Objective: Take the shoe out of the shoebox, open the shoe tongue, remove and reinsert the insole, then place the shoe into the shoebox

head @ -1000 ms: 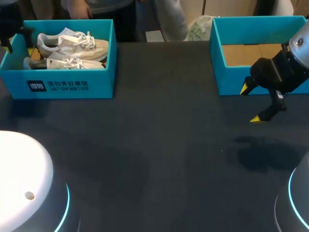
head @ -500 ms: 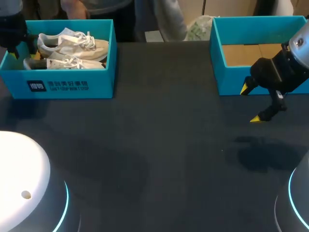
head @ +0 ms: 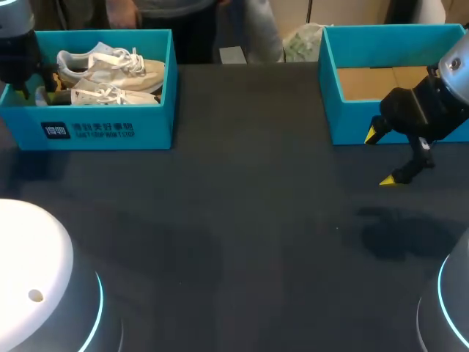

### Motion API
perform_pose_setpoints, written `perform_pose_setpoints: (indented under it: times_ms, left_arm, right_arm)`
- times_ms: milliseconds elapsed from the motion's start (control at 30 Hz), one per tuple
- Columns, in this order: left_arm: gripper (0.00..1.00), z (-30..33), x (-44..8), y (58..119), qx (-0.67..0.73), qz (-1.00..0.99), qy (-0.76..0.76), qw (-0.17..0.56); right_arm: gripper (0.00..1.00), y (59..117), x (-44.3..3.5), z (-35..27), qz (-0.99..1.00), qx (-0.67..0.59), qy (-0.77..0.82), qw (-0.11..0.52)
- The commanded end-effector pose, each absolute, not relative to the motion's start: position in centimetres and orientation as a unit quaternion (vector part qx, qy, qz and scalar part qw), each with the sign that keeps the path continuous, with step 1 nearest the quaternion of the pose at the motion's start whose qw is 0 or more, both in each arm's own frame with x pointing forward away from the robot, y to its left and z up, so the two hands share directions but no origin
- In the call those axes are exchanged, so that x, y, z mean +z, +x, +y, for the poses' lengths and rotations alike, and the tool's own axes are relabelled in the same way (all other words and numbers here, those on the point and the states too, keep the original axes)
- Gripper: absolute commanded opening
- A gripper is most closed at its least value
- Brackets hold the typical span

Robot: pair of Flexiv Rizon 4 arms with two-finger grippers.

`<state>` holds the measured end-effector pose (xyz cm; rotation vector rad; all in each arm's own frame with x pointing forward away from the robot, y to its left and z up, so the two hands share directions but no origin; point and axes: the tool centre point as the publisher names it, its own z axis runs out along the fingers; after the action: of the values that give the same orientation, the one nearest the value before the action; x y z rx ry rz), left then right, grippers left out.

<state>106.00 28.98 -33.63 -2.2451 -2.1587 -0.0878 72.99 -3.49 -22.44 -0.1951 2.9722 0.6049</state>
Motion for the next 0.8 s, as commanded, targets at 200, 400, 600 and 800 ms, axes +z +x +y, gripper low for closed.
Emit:
perform_pose_setpoints:
  times_ms: [200,400,600,800]
  left_arm:
    - [0.61,29.5,-35.9,106.3,-0.025,-0.694,-0.719,0.015]
    - [0.55,29.5,-37.0,106.5,-0.024,-0.695,-0.718,0.007]
    - [0.53,29.6,-37.8,106.1,-0.022,-0.694,-0.720,0.011]
    - [0.43,29.7,-38.5,105.7,-0.019,-0.691,-0.722,0.024]
  right_arm:
    - [1.00,73.0,-22.6,-3.4,0.977,0.198,-0.064,0.051]
    - [1.00,73.0,-22.6,-3.4,0.977,0.198,-0.064,0.051]
    - [1.00,73.0,-22.6,-3.4,0.977,0.198,-0.064,0.051]
    - [1.00,73.0,-22.6,-3.4,0.977,0.198,-0.064,0.051]
